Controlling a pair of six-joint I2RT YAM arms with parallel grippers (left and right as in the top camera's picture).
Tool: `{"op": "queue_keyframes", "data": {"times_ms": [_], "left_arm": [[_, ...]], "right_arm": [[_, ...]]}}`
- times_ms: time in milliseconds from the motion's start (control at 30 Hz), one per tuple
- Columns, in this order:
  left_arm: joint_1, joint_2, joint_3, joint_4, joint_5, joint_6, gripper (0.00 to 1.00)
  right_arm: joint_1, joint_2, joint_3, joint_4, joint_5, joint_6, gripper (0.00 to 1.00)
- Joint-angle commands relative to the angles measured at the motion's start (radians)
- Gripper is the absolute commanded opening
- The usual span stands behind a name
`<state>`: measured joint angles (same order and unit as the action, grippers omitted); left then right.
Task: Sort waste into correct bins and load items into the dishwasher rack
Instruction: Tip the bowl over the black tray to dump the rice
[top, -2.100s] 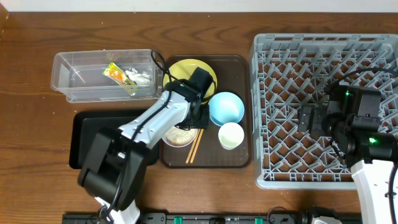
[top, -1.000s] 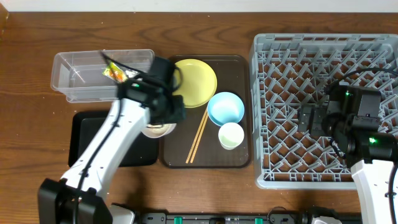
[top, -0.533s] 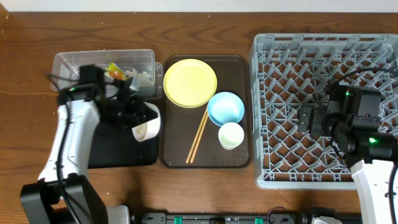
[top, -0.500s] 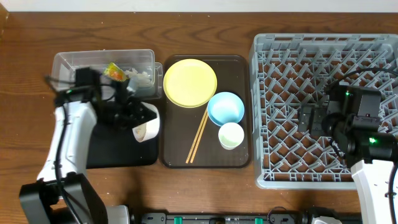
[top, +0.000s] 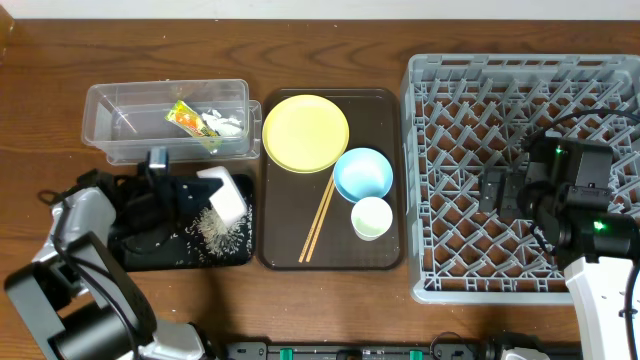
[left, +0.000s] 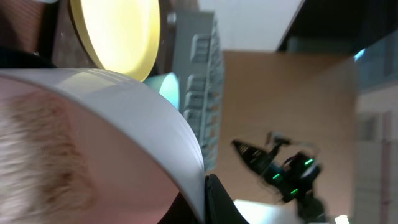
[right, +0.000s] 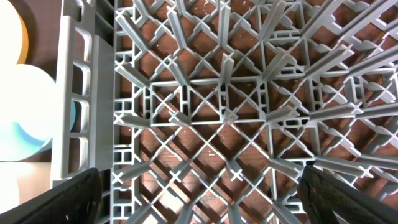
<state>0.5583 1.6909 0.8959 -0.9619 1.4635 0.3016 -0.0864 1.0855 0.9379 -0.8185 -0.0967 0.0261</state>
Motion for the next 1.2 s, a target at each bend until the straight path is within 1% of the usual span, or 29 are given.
{"op": "queue_keyframes", "data": {"times_ms": [0, 133, 467, 633, 667, 833, 933, 1067, 1133, 1167], "left_arm": [[0.034, 0.03, -0.004, -0.002, 0.109, -0.077, 0.06], [0.052, 0.035, -0.004, -0.002, 0.109, -0.167, 0.06], [0.054, 0.035, -0.004, -0.002, 0.11, -0.238, 0.06], [0.054, 0.035, -0.004, -0.002, 0.109, -0.302, 0.06], [0.054, 0.035, -0.004, -0.002, 0.109, -0.32, 0.06], [0.054, 0.035, -0.004, -0.005, 0.109, -0.501, 0.06], [0.054, 0.035, -0.004, -0.005, 0.109, -0.564, 0.06], [0.054, 0.035, -0.004, 0.015, 0.109, -0.555, 0.06], [0.054, 0.035, -0.004, 0.07, 0.109, -0.502, 0.06], [0.054, 0.035, -0.004, 0.117, 0.109, -0.452, 0.06]], "right_arm": [[0.028, -0.007, 0.024, -0.002, 0.002, 0.01, 0.99], [0.028, -0.007, 0.024, -0.002, 0.003, 0.01, 0.99], [0.028, -0.007, 0.024, -0.003, 0.003, 0.01, 0.99], [0.028, -0.007, 0.024, -0.003, 0.003, 0.01, 0.99], [0.028, -0.007, 0.024, -0.003, 0.003, 0.01, 0.99], [0.028, -0.007, 0.024, -0.003, 0.003, 0.01, 0.99], [0.028, -0.007, 0.024, -0.004, 0.003, 0.01, 0.99], [0.028, -0.007, 0.024, -0.005, 0.003, 0.01, 0.99], [0.028, -0.007, 0.024, -0.005, 0.003, 0.01, 0.99], [0.028, -0.007, 0.024, -0.005, 0.003, 0.01, 0.99]]}}
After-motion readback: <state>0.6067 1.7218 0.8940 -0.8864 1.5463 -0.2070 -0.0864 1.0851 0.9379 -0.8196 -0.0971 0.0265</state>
